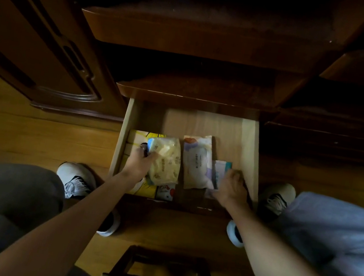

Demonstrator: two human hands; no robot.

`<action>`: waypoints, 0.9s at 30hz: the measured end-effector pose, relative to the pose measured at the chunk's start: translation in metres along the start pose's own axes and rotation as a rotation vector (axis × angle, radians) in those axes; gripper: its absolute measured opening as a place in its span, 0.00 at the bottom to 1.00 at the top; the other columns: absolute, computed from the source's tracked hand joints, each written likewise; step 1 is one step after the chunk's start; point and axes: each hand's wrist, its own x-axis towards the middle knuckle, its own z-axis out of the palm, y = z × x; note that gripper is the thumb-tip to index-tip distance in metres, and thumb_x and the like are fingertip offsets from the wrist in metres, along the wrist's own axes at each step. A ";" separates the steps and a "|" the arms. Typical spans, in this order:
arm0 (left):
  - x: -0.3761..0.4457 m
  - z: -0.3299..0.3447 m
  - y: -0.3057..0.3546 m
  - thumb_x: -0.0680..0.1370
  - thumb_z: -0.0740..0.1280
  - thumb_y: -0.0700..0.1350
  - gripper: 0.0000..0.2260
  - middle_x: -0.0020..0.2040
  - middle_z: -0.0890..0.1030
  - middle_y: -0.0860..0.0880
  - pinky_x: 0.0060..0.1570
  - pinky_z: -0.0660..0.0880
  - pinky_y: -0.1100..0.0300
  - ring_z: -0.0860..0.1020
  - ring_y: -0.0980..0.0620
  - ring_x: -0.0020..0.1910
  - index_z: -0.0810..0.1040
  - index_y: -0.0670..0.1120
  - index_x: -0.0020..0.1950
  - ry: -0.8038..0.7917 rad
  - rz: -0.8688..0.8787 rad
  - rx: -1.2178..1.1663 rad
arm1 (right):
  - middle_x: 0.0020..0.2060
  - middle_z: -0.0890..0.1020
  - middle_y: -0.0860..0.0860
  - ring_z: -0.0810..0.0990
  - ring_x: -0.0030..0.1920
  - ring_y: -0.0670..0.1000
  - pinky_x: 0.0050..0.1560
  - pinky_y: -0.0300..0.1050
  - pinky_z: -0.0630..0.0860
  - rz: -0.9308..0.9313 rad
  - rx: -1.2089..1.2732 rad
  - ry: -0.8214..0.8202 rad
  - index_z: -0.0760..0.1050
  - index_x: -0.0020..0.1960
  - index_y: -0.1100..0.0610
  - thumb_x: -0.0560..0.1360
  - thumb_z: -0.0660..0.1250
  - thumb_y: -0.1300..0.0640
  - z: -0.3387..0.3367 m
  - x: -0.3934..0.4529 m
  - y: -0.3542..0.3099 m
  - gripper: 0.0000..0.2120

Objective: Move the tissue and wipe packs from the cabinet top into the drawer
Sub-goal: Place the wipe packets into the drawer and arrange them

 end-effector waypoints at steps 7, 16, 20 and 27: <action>0.001 -0.006 -0.007 0.83 0.62 0.46 0.13 0.55 0.82 0.46 0.39 0.77 0.58 0.81 0.45 0.55 0.75 0.44 0.66 0.012 -0.047 -0.028 | 0.63 0.79 0.59 0.79 0.62 0.59 0.54 0.51 0.78 0.169 0.407 0.138 0.71 0.68 0.60 0.76 0.73 0.57 -0.010 0.009 -0.001 0.23; 0.001 -0.004 -0.012 0.84 0.59 0.47 0.12 0.51 0.81 0.46 0.44 0.79 0.53 0.81 0.47 0.52 0.72 0.46 0.66 -0.002 -0.015 -0.003 | 0.59 0.82 0.57 0.84 0.54 0.57 0.52 0.54 0.82 0.002 0.492 0.030 0.73 0.67 0.58 0.81 0.64 0.46 -0.043 0.015 -0.061 0.21; 0.002 -0.006 -0.018 0.84 0.59 0.48 0.13 0.54 0.82 0.44 0.53 0.81 0.45 0.81 0.45 0.54 0.73 0.45 0.67 -0.006 -0.006 0.016 | 0.59 0.80 0.57 0.82 0.55 0.56 0.43 0.47 0.78 0.140 0.637 -0.108 0.70 0.68 0.58 0.78 0.71 0.49 -0.006 0.004 -0.061 0.23; 0.005 -0.002 -0.021 0.84 0.60 0.48 0.12 0.52 0.82 0.45 0.40 0.78 0.55 0.81 0.45 0.53 0.74 0.44 0.65 0.033 0.027 0.061 | 0.56 0.79 0.57 0.82 0.52 0.55 0.42 0.46 0.79 0.297 0.496 -0.116 0.57 0.78 0.62 0.81 0.66 0.57 -0.017 0.012 -0.032 0.30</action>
